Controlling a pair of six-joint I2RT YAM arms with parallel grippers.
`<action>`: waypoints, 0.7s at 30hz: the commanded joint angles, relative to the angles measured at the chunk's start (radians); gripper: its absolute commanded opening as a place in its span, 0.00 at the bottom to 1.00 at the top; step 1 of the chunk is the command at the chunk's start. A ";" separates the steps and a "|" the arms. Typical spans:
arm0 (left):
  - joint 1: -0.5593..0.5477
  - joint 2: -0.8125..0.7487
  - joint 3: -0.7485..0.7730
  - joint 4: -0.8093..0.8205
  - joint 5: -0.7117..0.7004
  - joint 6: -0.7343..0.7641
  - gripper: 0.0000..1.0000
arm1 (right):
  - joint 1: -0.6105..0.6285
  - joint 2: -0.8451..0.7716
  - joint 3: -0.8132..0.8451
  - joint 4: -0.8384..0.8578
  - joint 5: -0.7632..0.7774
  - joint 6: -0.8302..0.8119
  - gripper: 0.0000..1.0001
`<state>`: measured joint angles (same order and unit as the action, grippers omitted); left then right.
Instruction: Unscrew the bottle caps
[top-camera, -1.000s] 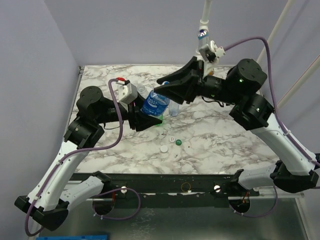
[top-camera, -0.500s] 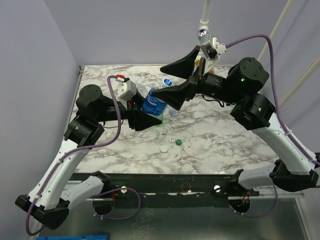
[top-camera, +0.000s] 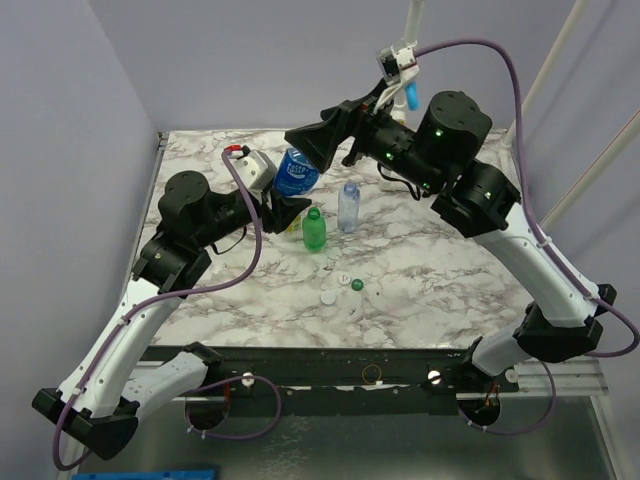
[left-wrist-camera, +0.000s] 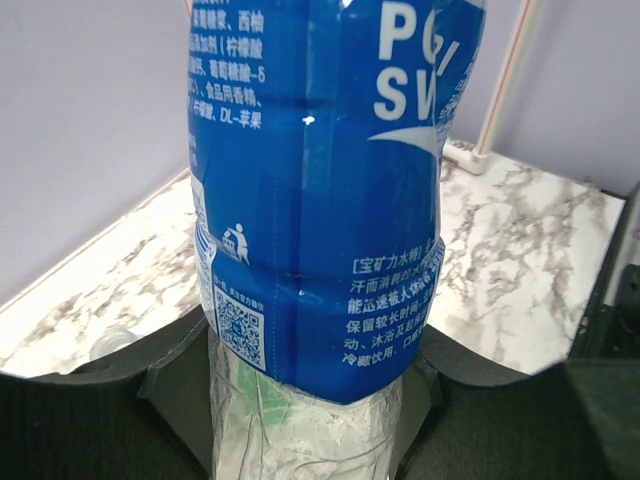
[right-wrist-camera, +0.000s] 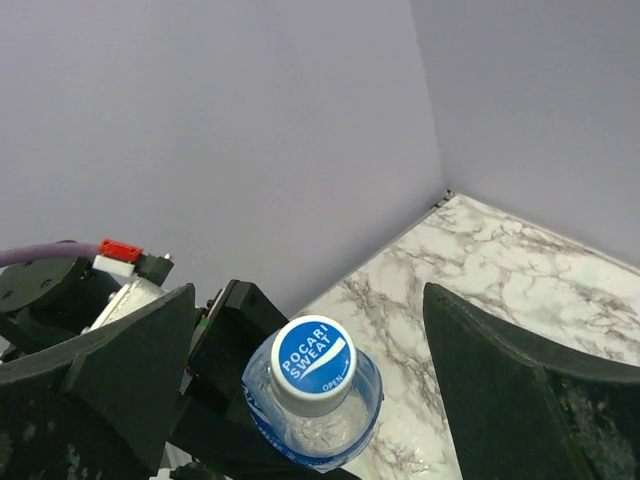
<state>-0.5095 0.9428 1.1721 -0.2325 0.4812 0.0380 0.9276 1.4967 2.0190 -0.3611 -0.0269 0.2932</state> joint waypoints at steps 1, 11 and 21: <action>0.005 -0.009 -0.006 -0.004 -0.087 0.038 0.00 | 0.001 0.042 0.040 -0.042 0.039 0.034 0.91; 0.004 -0.019 -0.020 -0.004 -0.082 0.037 0.00 | 0.001 0.029 0.004 0.020 0.012 0.054 0.33; 0.005 -0.047 -0.029 -0.018 0.235 -0.071 0.00 | -0.001 -0.115 -0.116 0.155 -0.232 -0.103 0.00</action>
<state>-0.5098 0.9215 1.1484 -0.2317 0.4793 0.0490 0.9272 1.4940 1.9572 -0.3340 -0.0956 0.2951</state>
